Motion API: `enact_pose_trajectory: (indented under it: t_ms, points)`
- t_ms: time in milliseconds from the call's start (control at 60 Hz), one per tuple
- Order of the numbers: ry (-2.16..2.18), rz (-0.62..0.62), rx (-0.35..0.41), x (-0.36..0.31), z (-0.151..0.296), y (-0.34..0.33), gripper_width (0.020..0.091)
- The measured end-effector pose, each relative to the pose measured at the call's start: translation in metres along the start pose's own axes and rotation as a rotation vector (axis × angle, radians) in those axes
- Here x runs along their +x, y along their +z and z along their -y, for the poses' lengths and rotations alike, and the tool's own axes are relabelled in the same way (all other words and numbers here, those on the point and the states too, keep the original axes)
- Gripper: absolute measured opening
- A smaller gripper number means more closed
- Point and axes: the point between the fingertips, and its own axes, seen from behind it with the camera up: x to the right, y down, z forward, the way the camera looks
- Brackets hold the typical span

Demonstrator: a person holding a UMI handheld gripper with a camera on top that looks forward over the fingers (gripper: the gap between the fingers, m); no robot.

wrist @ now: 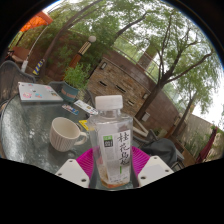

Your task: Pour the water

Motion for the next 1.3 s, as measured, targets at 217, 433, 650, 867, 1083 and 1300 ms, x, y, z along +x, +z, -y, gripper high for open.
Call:
enact_pose_trajectory:
  t_ms: [217, 433, 650, 867, 1083, 1300]
  points:
    - [-0.999, -0.221, 0.055, 0.035, 0.068, 0.027, 0.0492]
    - [-1.575, -0.3, 0.058, 0.037, 0.102, 0.055, 0.049]
    - [-1.792, -0.345, 0.065, 0.028, 0.118, 0.061, 0.0493]
    - [-1.789, -0.326, 0.097, 0.02, 0.118, 0.064, 0.0492]
    - [-1.242, -0.293, 0.2, 0.044, 0.143, 0.058, 0.0492]
    - [-0.212, -0.054, 0.152, 0.055, 0.073, 0.082, 0.0494]
